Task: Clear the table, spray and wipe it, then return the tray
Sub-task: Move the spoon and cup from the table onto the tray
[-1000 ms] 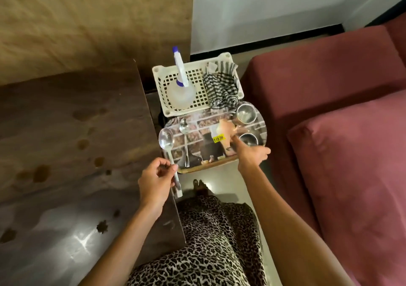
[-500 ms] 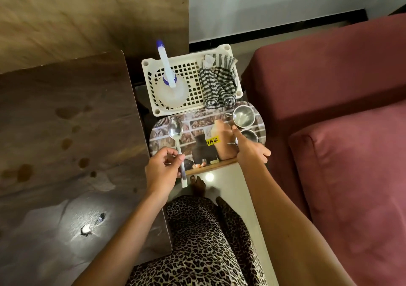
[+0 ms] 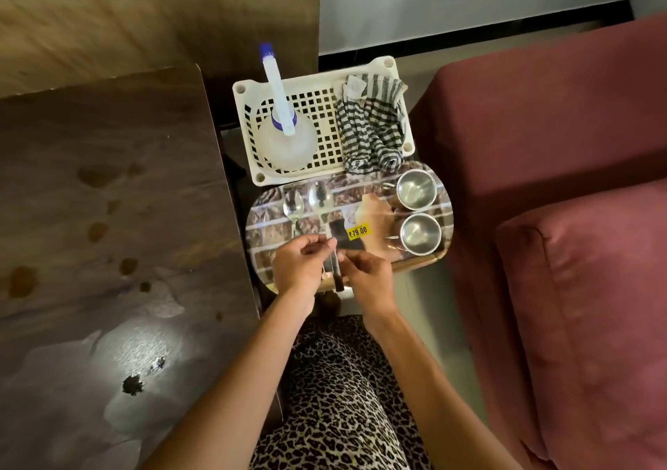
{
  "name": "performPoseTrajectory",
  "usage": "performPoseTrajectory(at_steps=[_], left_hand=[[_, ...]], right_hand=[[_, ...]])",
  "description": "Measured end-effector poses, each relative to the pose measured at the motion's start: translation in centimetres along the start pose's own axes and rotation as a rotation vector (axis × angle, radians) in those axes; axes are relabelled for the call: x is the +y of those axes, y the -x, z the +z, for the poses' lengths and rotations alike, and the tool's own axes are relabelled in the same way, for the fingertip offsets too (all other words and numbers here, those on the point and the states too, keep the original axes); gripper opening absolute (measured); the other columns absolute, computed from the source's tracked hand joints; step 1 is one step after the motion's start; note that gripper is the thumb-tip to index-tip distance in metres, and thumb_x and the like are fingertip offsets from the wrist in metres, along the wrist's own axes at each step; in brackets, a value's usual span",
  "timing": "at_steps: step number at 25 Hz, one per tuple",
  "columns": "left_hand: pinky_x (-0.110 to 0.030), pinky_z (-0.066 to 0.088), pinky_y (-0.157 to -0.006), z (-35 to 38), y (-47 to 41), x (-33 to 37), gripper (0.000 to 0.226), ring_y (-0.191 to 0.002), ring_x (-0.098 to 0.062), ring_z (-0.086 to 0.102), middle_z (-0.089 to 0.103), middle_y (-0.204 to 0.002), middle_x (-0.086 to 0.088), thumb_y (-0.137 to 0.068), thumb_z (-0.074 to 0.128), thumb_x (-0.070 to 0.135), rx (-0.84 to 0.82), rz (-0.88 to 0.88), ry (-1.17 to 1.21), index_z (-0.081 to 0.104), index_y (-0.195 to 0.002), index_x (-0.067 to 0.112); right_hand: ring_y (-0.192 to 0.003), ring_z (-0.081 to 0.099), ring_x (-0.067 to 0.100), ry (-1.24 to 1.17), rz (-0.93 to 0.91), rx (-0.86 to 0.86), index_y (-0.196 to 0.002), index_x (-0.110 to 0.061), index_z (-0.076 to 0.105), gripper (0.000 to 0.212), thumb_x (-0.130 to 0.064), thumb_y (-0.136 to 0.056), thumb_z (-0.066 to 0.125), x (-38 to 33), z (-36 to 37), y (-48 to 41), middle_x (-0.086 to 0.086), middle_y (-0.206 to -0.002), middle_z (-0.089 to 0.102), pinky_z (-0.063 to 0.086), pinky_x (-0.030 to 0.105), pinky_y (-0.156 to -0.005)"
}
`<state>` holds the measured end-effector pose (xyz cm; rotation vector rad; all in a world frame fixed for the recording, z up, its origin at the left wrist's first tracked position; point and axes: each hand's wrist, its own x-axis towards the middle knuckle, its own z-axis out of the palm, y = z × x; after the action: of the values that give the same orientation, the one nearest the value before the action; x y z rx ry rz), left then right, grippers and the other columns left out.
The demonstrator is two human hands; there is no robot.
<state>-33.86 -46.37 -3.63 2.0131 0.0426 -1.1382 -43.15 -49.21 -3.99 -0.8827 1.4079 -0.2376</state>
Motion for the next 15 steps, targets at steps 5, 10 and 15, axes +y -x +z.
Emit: performPoseTrajectory(at_steps=[5,10,15], left_hand=[[-0.008,0.046,-0.054,0.8,-1.3,-0.3,0.011,-0.066,-0.006,0.059,0.064,-0.072,0.009,-0.075,0.075,0.015,-0.034,0.044,-0.067,0.065,-0.075,0.02],[-0.018,0.048,-0.071,0.4,-1.4,-1.0,0.015,-0.088,-0.01,0.059,0.064,-0.095,0.007,-0.084,0.066,0.017,-0.092,0.038,-0.216,0.067,-0.099,0.016],[-0.027,0.051,-0.077,-1.4,-0.9,-1.1,0.009,-0.085,-0.009,0.059,0.066,-0.091,0.006,-0.089,0.058,0.02,-0.062,0.029,-0.221,0.066,-0.088,0.024]], right_hand=[[-0.069,0.063,0.008,-0.023,0.015,-0.08,-0.085,-0.013,0.067,0.011,-0.003,-0.081,0.069,0.5,-0.9,-1.4,0.002,-0.079,0.069,0.05,0.017,-0.064],[-0.055,0.058,-0.007,0.22,0.004,0.088,-0.087,-0.002,0.069,0.012,0.008,-0.079,0.066,1.2,-0.7,-4.1,-0.007,-0.067,0.064,0.045,0.005,-0.06],[-0.061,0.057,0.005,0.285,0.003,0.129,-0.083,-0.009,0.07,0.011,0.001,-0.078,0.071,2.0,-0.4,-5.7,-0.004,-0.07,0.066,0.044,0.011,-0.061]])
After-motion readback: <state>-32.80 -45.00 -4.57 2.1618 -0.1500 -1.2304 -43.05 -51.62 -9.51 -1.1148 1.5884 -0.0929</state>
